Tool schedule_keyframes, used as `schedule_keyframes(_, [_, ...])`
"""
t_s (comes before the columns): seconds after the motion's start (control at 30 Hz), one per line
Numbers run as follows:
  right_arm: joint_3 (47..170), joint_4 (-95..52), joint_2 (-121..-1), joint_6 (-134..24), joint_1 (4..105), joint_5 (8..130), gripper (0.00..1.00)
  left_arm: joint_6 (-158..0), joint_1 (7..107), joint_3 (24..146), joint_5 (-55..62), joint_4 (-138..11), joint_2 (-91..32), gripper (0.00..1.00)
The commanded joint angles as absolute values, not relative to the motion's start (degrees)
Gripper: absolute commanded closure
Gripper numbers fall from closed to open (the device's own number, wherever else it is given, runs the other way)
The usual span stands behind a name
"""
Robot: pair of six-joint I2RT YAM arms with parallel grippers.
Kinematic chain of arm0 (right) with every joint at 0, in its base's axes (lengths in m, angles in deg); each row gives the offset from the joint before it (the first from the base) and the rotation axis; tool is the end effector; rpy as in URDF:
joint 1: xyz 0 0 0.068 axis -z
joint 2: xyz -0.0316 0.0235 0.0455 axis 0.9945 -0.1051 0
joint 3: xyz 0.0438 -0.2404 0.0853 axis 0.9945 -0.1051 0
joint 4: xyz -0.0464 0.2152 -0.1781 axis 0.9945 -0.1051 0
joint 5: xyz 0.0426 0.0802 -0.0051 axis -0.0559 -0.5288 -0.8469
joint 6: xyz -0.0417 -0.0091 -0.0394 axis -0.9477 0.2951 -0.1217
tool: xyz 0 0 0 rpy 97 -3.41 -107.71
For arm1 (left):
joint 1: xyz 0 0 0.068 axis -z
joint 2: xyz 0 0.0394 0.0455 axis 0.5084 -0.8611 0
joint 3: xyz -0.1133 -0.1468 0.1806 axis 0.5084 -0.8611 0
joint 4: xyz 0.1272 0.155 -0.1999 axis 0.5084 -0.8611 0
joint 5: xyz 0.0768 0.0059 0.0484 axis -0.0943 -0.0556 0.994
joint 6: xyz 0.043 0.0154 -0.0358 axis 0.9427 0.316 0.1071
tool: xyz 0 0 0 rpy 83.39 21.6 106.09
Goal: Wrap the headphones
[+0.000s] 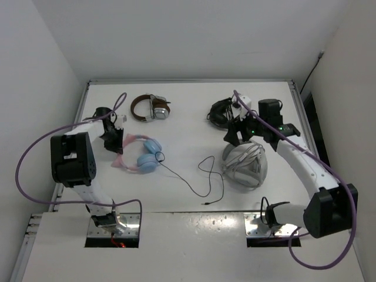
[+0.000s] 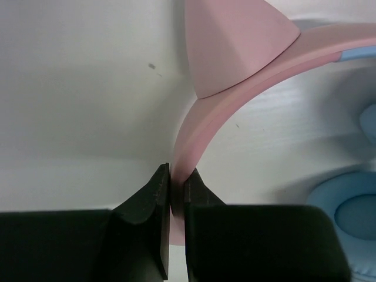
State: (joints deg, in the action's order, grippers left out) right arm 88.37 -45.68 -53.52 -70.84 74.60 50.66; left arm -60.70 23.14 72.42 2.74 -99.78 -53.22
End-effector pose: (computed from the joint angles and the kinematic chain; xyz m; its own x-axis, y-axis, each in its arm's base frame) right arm 0.2972 0.0674 0.2501 -0.5931 -0.2377 -0.7692 -0.5618 0.8066 0.1839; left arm 0.3344 0.0368 0.1220 -0.9581 -0.0162 -0.2858 0.0202 0.9921 -0.1238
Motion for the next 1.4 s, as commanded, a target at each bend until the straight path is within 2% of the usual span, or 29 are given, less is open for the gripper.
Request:
schedule_keyframes(0.0, [88.0, -36.1, -50.8, -65.5, 67.2, 43.0, 0.27, -64.9, 20.8, 78.0, 1.1, -99.6, -50.1, 1.0])
schedule_keyframes(0.17, [87.6, -36.1, -55.2, -68.0, 62.1, 33.6, 0.27, -66.9, 19.7, 83.0, -1.3, -102.6, -49.1, 1.0])
schedule_keyframes(0.3, [85.3, -40.5, -58.4, -81.3, 56.9, 36.4, 0.27, -66.9, 19.7, 84.3, -1.9, -103.8, -48.5, 1.0])
schedule_keyframes(0.5, [83.9, -45.8, -60.3, -101.1, 55.5, 40.3, 0.28, -65.5, 18.5, 84.9, -1.9, -104.8, -47.8, 1.0])
schedule_keyframes(0.73, [87.7, -46.6, -65.6, -103.1, 51.6, 47.7, 0.28, -64.3, 17.9, 83.1, -1.9, -104.1, -47.8, 1.0])
schedule_keyframes(1.2, [90.2, -50.4, -73.5, -104.9, 49.5, 49.4, 0.28, -63.3, 17.4, 80.9, -2.5, -102.4, -47.3, 1.0])
schedule_keyframes(1.37, [91.2, -51.1, -76.9, -105.4, 49.0, 50.5, 0.4, -62.7, 16.8, 80.4, -2.5, -101.9, -47.3, 1.0])
